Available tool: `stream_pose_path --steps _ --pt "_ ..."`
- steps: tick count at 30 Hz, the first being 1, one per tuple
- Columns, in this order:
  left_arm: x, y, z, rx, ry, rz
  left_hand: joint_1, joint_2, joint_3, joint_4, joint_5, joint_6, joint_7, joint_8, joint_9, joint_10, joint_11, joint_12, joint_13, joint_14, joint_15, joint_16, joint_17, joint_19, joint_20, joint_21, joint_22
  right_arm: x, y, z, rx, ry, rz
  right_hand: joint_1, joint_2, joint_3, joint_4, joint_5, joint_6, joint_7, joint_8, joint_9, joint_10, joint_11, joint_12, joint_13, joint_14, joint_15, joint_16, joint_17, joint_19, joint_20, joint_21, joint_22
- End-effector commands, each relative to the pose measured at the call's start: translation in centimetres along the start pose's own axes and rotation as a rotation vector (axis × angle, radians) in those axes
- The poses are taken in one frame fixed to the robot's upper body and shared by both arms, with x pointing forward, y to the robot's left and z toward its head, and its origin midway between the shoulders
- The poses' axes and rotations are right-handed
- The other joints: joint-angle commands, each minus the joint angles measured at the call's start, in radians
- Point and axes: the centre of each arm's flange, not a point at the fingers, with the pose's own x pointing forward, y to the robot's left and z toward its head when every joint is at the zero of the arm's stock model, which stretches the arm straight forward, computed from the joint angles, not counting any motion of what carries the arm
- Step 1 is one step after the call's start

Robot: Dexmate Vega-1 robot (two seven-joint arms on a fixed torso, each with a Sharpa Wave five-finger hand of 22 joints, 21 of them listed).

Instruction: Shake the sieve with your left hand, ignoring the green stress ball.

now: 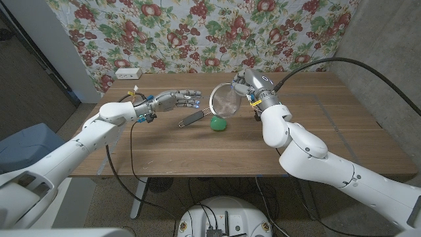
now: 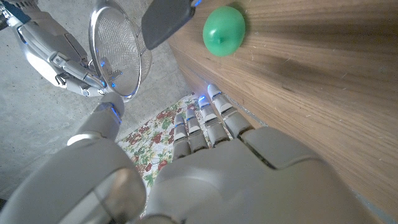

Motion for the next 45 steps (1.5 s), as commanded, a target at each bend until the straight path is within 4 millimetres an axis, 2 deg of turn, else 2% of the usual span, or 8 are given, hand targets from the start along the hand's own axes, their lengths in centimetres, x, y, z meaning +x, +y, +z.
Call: stream_pose_path --steps 1,25,27,34,39,40,41,45 --pt "0.67 -0.24 0.07 0.004 0.009 -0.044 0.018 -0.001 -0.005 0.002 -0.002 0.010 0.005 -0.002 0.004 0.010 0.004 -0.002 0.001 0.012 -0.081 0.003 0.002 0.015 0.002 0.006 0.005 0.28 -0.22 0.15 -0.001 -0.009 -0.020 -0.002 0.000 0.006 0.000 0.006 0.005 0.004 0.003 0.000 0.013 -0.021 0.001 0.005 0.009 -0.101 -0.002 0.001 -0.004 -0.076 0.008 0.000" --pt "1.04 -0.66 0.24 0.008 0.041 -0.096 0.076 0.006 -0.012 0.003 0.001 0.050 0.023 -0.001 0.005 0.059 0.002 0.002 0.001 0.060 -0.094 0.007 0.002 0.062 -0.001 0.011 0.006 0.48 -0.61 0.08 -0.006 -0.020 -0.073 -0.003 -0.001 0.007 -0.002 0.005 0.003 0.001 0.004 0.000 0.014 -0.021 -0.003 0.009 0.009 -0.101 -0.002 0.001 -0.012 -0.077 0.025 -0.002" --pt "1.09 -0.71 0.25 0.010 0.045 -0.103 0.092 0.017 -0.010 0.005 0.001 0.065 0.031 0.001 0.005 0.073 0.007 0.004 0.001 0.073 -0.096 0.010 0.003 0.074 -0.002 0.013 0.007 0.44 -0.66 0.01 -0.004 -0.018 -0.078 -0.003 0.000 0.007 -0.002 0.005 0.005 0.001 0.004 -0.001 0.015 -0.019 -0.004 0.007 0.010 -0.102 -0.002 0.001 -0.013 -0.077 0.026 -0.002" --pt "1.26 -0.89 0.33 0.010 0.053 -0.119 0.123 0.044 -0.010 0.008 0.000 0.085 0.037 0.000 0.006 0.102 0.005 0.007 0.001 0.101 -0.098 0.015 0.005 0.102 -0.008 0.019 0.008 0.30 -0.75 -0.20 -0.001 -0.017 -0.089 -0.004 -0.001 0.007 -0.002 0.005 0.004 0.001 0.003 -0.002 0.015 -0.022 -0.007 0.006 0.010 -0.101 -0.002 0.001 -0.016 -0.078 0.031 -0.003" --pt "1.35 -1.03 0.42 0.009 0.060 -0.127 0.152 0.073 -0.014 0.010 -0.001 0.107 0.046 -0.001 0.007 0.136 -0.001 0.011 0.001 0.136 -0.102 0.023 0.007 0.137 -0.012 0.028 0.010 0.13 -0.82 -0.30 -0.001 -0.019 -0.096 -0.004 -0.001 0.007 -0.002 0.005 0.004 0.001 0.004 -0.002 0.015 -0.022 -0.005 0.010 0.010 -0.101 -0.002 0.001 -0.018 -0.079 0.034 -0.003" --pt "1.37 -1.06 0.44 0.009 0.062 -0.129 0.158 0.080 -0.014 0.010 -0.001 0.111 0.049 -0.002 0.007 0.143 0.002 0.011 0.001 0.145 -0.105 0.026 0.008 0.139 -0.015 0.028 0.010 0.10 -0.84 -0.31 0.001 -0.020 -0.099 -0.005 -0.001 0.007 -0.002 0.005 0.004 0.000 0.003 -0.002 0.015 -0.021 -0.006 0.010 0.010 -0.101 -0.002 0.001 -0.018 -0.078 0.034 -0.003" --pt "1.39 -1.09 0.45 0.007 0.063 -0.132 0.164 0.087 -0.018 0.011 -0.002 0.123 0.054 -0.001 0.007 0.154 0.017 0.012 0.001 0.150 -0.104 0.026 0.009 0.147 -0.017 0.030 0.011 0.07 -0.85 -0.32 0.001 -0.022 -0.099 -0.005 -0.002 0.007 -0.002 0.005 0.005 0.001 0.003 -0.003 0.014 -0.021 -0.007 0.009 0.010 -0.101 -0.002 0.001 -0.018 -0.079 0.035 -0.003" --pt "1.48 -1.17 0.46 -0.001 0.066 -0.140 0.177 0.127 -0.025 0.019 -0.002 0.151 0.069 0.000 0.007 0.187 0.023 0.015 0.000 0.185 -0.095 0.039 0.014 0.168 -0.010 0.036 0.012 -0.01 -0.91 -0.38 0.001 -0.024 -0.105 -0.005 -0.001 0.007 -0.002 0.005 0.002 0.000 0.004 -0.001 0.015 -0.022 -0.006 0.010 0.010 -0.101 -0.002 0.001 -0.020 -0.080 0.038 -0.004"
